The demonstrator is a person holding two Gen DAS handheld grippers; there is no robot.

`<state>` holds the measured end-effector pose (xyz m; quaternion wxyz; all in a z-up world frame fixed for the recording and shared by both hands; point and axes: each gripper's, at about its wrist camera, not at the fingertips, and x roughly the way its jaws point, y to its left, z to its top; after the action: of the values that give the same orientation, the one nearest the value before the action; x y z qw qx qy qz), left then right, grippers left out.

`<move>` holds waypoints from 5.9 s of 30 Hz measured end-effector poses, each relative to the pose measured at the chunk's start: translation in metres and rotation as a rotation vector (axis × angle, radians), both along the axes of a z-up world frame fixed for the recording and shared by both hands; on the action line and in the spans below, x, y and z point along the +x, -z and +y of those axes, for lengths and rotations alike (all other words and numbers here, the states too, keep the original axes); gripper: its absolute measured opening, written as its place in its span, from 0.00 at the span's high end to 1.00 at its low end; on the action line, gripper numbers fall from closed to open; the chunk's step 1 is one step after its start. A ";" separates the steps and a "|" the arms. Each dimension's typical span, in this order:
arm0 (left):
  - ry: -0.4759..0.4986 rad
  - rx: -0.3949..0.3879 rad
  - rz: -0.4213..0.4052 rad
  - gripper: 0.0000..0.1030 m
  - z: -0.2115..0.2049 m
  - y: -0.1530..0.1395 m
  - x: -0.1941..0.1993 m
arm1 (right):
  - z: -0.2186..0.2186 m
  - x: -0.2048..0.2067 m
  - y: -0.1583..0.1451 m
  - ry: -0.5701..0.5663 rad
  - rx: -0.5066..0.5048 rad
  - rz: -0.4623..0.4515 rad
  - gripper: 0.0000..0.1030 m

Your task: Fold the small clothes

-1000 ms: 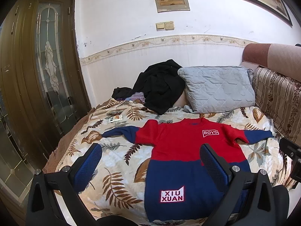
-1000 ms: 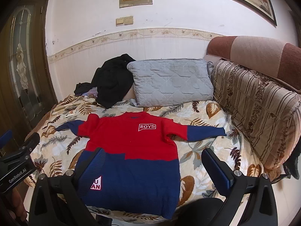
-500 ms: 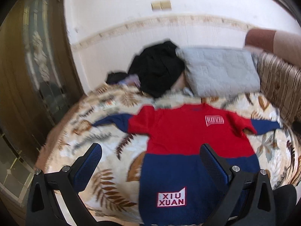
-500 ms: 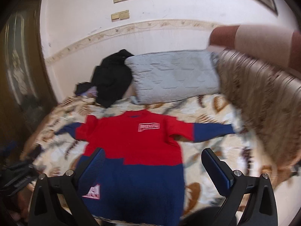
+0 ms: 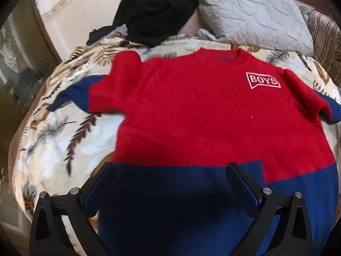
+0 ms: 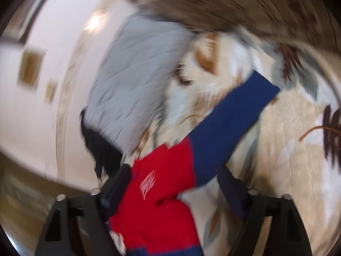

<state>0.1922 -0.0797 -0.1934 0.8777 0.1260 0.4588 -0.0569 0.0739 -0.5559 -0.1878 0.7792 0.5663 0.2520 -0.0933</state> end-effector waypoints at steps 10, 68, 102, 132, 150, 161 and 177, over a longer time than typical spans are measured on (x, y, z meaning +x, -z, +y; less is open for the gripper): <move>0.037 0.012 0.107 0.00 -0.012 0.032 0.027 | -0.048 0.023 0.059 0.161 0.090 0.141 0.35; -0.602 -0.380 -0.142 0.00 0.277 -0.027 0.110 | 0.205 0.164 -0.010 -0.561 -0.338 0.014 0.48; -0.361 -0.662 -0.286 0.93 0.226 -0.087 0.192 | 0.181 0.158 -0.014 -0.472 -0.326 -0.065 0.47; 0.094 -0.445 -0.087 0.37 0.000 -0.079 0.100 | 0.087 0.139 -0.004 -0.345 -0.216 0.045 0.32; -0.015 -0.279 0.036 0.37 0.024 -0.012 0.128 | 0.134 0.180 0.025 -0.498 -0.299 0.167 0.59; -0.006 -0.159 0.042 0.37 -0.002 0.017 0.149 | 0.169 0.209 0.043 -0.573 -0.380 0.163 0.61; 0.088 -0.109 0.122 0.37 0.000 0.016 0.106 | 0.205 0.186 0.038 -0.775 -0.386 0.226 0.58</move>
<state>0.2984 -0.0801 -0.2093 0.8504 0.0943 0.5016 -0.1280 0.2602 -0.3509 -0.2255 0.8155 0.2607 0.5072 0.0989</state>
